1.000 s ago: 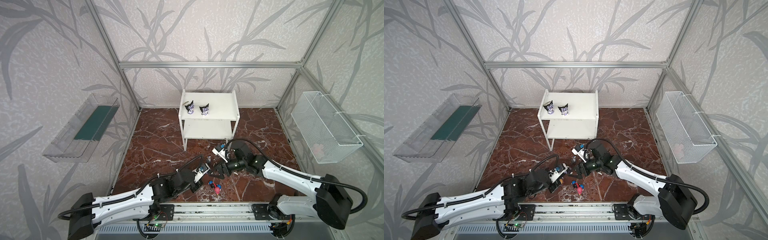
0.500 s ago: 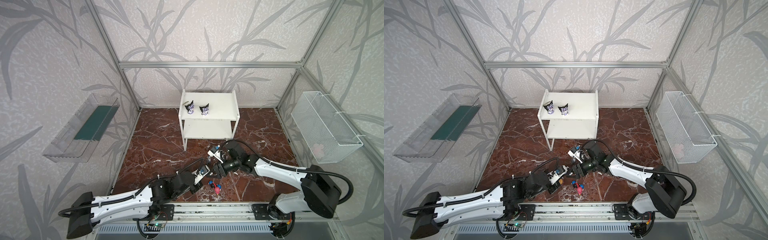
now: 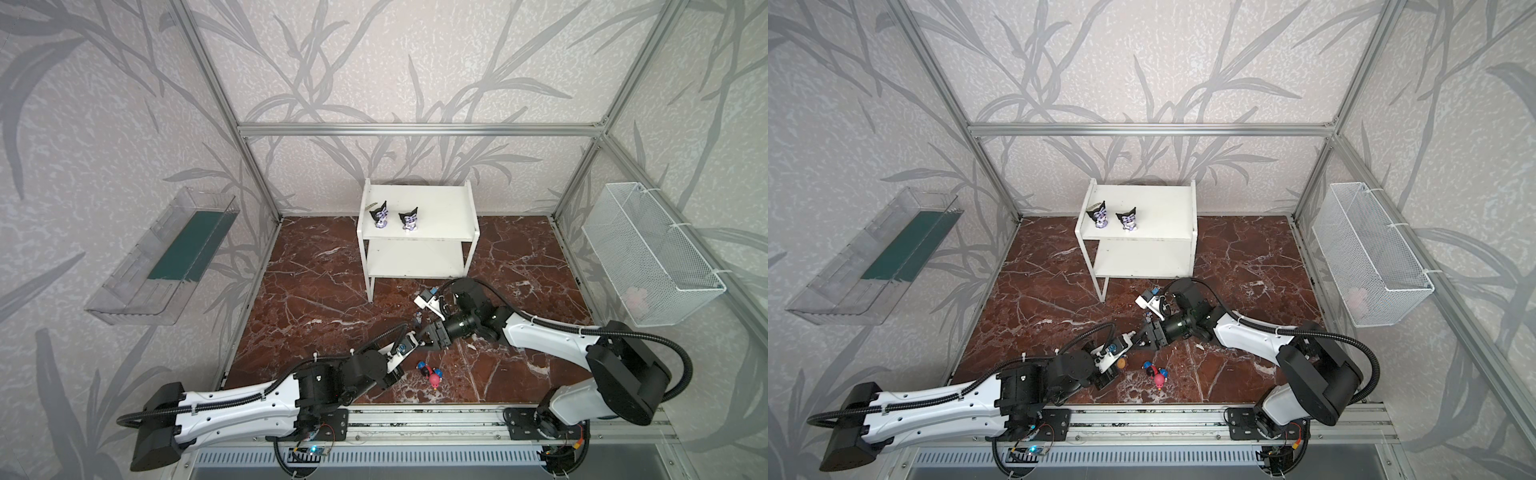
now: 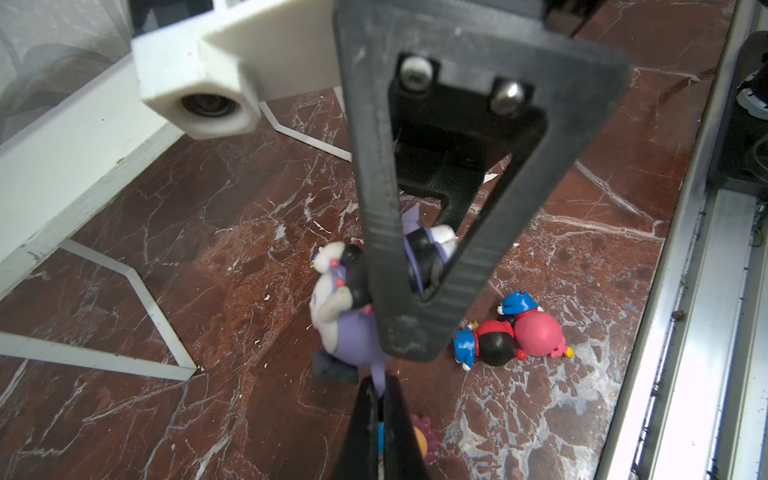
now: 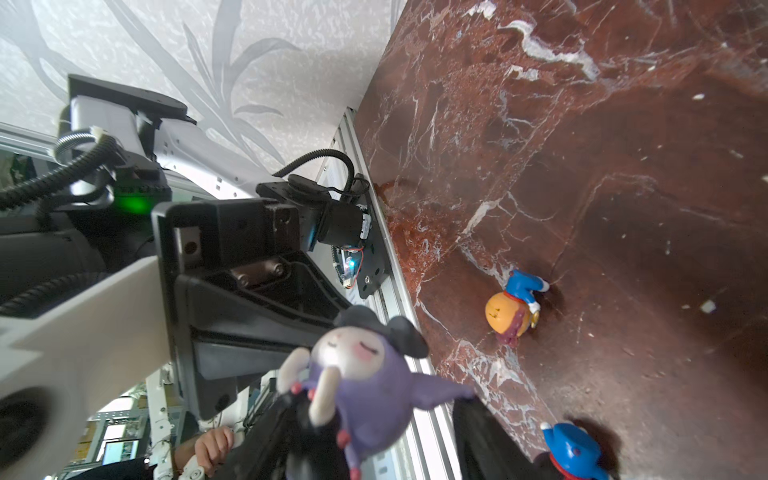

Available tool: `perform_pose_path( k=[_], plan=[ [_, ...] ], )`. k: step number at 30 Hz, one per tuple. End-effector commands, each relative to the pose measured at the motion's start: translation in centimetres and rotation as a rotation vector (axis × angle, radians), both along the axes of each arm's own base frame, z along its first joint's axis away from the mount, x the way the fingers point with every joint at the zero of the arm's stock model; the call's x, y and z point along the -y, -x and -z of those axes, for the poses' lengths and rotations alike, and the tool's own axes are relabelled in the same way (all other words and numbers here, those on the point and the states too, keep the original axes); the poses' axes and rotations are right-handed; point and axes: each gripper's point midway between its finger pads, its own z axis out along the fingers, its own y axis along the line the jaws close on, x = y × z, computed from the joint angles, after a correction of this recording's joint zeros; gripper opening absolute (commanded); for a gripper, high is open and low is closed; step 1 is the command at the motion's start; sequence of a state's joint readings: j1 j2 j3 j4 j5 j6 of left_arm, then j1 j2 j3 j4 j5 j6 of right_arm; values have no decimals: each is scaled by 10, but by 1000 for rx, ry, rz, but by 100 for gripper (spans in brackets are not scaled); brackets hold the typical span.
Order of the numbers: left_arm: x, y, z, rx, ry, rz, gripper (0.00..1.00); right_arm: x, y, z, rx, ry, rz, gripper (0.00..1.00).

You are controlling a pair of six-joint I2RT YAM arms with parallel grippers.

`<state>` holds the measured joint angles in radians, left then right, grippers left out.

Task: Place and organize the plastic toys onto the shelf
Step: 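Close the right gripper on the Kuromi and lift it above the pile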

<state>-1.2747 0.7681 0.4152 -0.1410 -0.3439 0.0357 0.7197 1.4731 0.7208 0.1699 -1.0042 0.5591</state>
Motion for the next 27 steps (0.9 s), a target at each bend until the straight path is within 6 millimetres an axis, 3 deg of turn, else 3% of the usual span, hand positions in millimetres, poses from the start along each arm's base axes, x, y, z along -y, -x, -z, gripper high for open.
perform_pose_path(
  k=[1, 7, 12, 17, 21, 27],
  plan=[
    [2, 5, 0, 29, -8, 35, 0, 3, -14, -9, -5, -46, 29, 60],
    [0, 4, -3, 46, -9, 24, 0, 5, -16, -18, -14, -71, 15, 65],
    [-2, 3, -6, 54, -1, 19, 0, 3, -16, -20, -28, -87, -1, 58],
    [-3, 2, -8, 61, 1, 12, 0, -1, -5, -21, -46, -89, -33, 61],
    [-2, 3, -8, 59, 3, 19, 0, -2, 1, -19, 26, -42, -39, 64],
    [0, 4, -6, 55, -7, 25, 0, 13, -8, -7, 250, 174, 24, 69]
  ],
)
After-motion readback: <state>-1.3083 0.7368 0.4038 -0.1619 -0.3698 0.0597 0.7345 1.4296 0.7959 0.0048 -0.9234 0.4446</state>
